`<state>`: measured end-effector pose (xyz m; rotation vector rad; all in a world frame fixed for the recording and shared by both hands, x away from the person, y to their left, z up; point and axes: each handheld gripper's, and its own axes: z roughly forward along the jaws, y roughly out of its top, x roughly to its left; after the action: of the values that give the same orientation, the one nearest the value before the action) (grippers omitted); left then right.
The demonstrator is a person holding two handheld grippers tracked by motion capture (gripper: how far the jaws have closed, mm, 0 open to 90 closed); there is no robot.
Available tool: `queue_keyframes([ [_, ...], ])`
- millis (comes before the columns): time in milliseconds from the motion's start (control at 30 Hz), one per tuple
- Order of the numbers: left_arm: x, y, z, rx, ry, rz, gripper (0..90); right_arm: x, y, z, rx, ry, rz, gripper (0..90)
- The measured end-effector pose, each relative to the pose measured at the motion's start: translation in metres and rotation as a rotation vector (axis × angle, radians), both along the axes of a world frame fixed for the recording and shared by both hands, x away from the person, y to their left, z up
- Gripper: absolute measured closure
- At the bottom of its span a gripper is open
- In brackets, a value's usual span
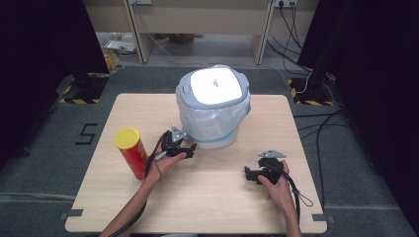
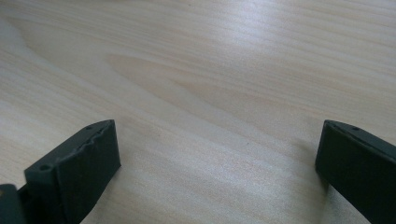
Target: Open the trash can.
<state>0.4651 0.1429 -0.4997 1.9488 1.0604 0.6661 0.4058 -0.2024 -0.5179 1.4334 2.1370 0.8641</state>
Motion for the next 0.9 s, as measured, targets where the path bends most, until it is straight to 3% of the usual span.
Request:
queue_keyframes([
  [267,0.009,0.007,-0.002,-0.046,0.014,0.113,19.5,0.000,0.000,0.000,0.000,0.000,0.000,0.2],
  [600,0.029,0.010,-0.001,-0.027,0.015,0.254,17.9,0.000,0.000,0.000,0.000,0.000,0.000,0.2],
  [733,0.037,0.012,-0.003,-0.039,0.024,0.273,17.2,0.000,0.000,0.000,0.000,0.000,0.000,0.2],
  [900,0.040,0.008,-0.003,-0.023,0.029,0.270,19.0,0.000,0.000,0.000,0.000,0.000,0.000,0.2],
])
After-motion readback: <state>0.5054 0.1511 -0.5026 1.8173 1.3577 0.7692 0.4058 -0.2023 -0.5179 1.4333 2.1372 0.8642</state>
